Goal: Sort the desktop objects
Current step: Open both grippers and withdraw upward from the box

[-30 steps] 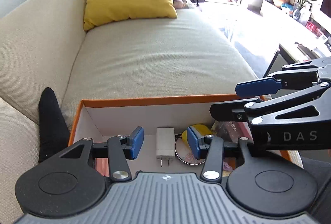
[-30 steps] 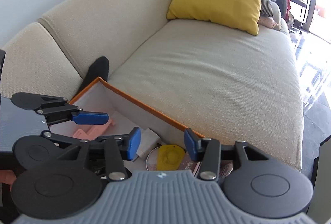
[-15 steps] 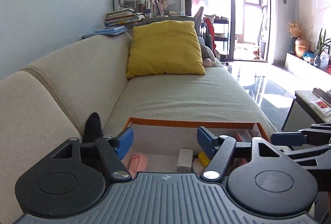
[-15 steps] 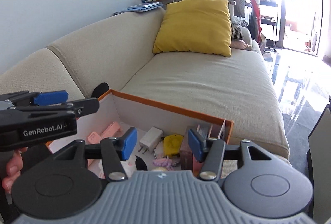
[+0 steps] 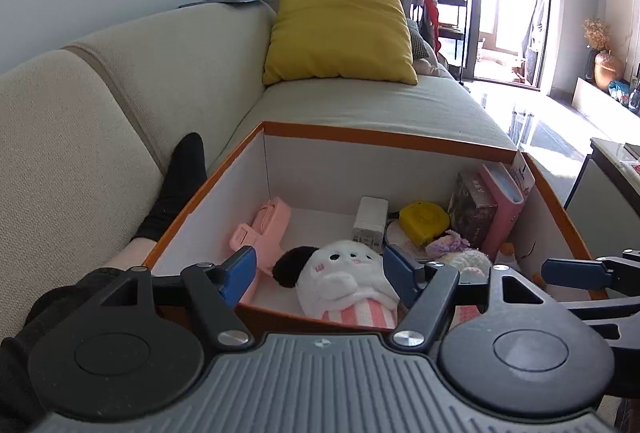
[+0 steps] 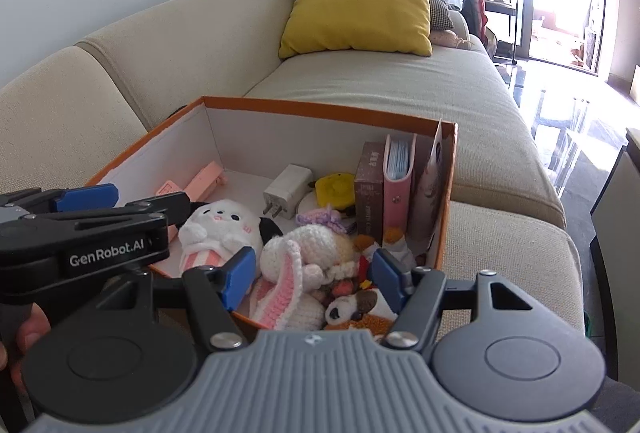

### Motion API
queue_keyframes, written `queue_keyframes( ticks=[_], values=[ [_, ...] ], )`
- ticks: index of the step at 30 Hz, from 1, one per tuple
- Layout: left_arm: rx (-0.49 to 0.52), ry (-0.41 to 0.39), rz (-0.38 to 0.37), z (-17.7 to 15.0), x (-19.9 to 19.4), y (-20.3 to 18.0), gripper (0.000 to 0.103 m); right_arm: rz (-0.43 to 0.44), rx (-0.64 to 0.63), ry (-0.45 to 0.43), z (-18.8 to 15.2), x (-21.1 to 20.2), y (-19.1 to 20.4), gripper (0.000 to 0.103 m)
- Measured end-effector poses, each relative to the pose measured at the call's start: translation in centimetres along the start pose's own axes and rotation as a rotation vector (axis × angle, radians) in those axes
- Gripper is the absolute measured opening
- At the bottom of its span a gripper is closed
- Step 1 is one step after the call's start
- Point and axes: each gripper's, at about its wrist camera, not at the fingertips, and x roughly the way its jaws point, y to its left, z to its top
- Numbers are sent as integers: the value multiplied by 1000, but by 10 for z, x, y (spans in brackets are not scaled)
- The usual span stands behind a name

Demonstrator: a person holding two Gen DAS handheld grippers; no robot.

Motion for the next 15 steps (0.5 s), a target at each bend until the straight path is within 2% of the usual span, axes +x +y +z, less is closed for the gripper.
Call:
queue_keyframes(
  ticks=[4, 15],
  values=[
    [26, 6, 17, -5, 2, -2, 82, -6, -21, -13, -4, -1, 3, 67],
    [21, 4, 10, -8, -2, 0, 82, -1, -21, -14, -5, -2, 2, 67]
  ],
)
